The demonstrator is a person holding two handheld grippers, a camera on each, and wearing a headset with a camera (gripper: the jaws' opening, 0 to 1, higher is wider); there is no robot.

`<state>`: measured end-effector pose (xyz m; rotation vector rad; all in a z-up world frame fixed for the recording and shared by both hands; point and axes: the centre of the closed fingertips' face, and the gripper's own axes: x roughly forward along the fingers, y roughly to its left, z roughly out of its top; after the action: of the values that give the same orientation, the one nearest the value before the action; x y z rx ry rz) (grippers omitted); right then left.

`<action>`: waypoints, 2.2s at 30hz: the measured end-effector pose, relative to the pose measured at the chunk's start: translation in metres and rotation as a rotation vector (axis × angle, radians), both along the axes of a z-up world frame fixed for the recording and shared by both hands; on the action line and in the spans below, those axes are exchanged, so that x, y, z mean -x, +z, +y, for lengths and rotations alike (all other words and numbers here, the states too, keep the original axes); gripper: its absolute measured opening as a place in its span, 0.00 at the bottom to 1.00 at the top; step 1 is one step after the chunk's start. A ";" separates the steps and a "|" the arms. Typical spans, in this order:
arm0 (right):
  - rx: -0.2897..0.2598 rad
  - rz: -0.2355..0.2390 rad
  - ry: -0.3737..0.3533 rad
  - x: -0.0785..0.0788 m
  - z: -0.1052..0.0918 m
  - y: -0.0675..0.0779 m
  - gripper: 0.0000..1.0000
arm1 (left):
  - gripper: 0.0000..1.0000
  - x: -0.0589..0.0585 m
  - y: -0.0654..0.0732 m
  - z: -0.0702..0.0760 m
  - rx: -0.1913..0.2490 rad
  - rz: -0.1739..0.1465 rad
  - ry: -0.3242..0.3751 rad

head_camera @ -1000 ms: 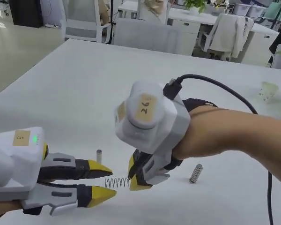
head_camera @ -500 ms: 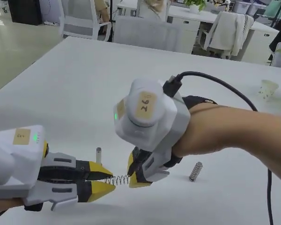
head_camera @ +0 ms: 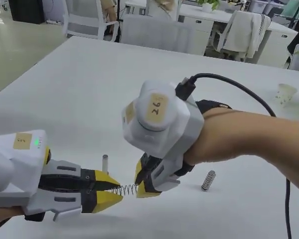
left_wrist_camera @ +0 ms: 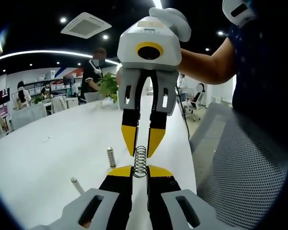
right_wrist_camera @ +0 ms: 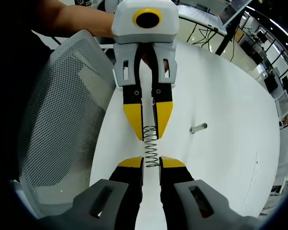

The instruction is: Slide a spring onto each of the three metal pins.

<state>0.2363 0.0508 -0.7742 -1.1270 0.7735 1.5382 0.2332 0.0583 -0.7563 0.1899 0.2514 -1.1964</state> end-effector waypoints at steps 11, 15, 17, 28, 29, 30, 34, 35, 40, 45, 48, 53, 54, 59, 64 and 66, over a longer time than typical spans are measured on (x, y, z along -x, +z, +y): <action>0.005 0.024 -0.020 -0.002 -0.003 -0.008 0.12 | 0.02 0.002 0.009 0.000 0.010 -0.014 -0.004; 0.006 0.030 -0.023 -0.002 -0.004 -0.010 0.12 | 0.02 0.002 0.014 0.000 0.017 -0.023 -0.004; 0.004 0.034 -0.026 -0.002 -0.004 -0.011 0.12 | 0.02 0.002 0.016 -0.001 0.020 -0.028 -0.004; -0.007 0.037 -0.024 -0.001 -0.002 -0.011 0.10 | 0.02 0.001 0.018 -0.002 0.023 -0.034 -0.004; -0.009 0.038 -0.024 -0.001 -0.002 -0.011 0.10 | 0.02 0.001 0.018 -0.002 0.021 -0.035 -0.003; -0.011 0.036 -0.024 -0.001 -0.002 -0.011 0.10 | 0.02 0.001 0.018 -0.002 0.021 -0.036 -0.003; -0.015 0.038 -0.024 -0.001 -0.002 -0.010 0.09 | 0.02 0.001 0.017 -0.002 0.022 -0.033 -0.003; -0.015 0.038 -0.025 0.000 -0.002 -0.009 0.09 | 0.02 0.001 0.017 -0.002 0.023 -0.032 -0.003; -0.029 0.037 -0.024 0.001 0.001 -0.003 0.09 | 0.02 0.001 0.014 -0.001 0.008 -0.033 -0.005; -0.046 0.040 -0.015 0.005 0.006 0.005 0.09 | 0.02 0.002 0.010 -0.002 -0.019 -0.038 -0.016; -0.052 0.040 -0.004 0.008 0.010 0.009 0.09 | 0.02 0.003 0.009 -0.004 -0.023 -0.041 -0.022; -0.056 0.034 0.009 0.011 0.013 0.013 0.09 | 0.02 0.004 0.010 -0.005 -0.023 -0.044 -0.025; -0.057 0.033 0.011 0.011 0.014 0.013 0.09 | 0.02 0.004 0.010 -0.005 -0.024 -0.046 -0.025; -0.057 0.026 0.023 0.013 0.016 0.015 0.09 | 0.02 0.004 0.010 -0.006 -0.030 -0.054 -0.029; -0.050 0.024 0.027 0.013 0.015 0.015 0.09 | 0.02 0.004 0.008 -0.007 -0.040 -0.059 -0.034; -0.054 0.029 0.024 0.013 0.015 0.017 0.09 | 0.02 0.004 0.003 -0.006 -0.072 -0.064 -0.037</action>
<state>0.2232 0.0660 -0.7575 -1.0800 0.7353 1.5898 0.2289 0.0525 -0.7538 0.2961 0.2355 -1.2167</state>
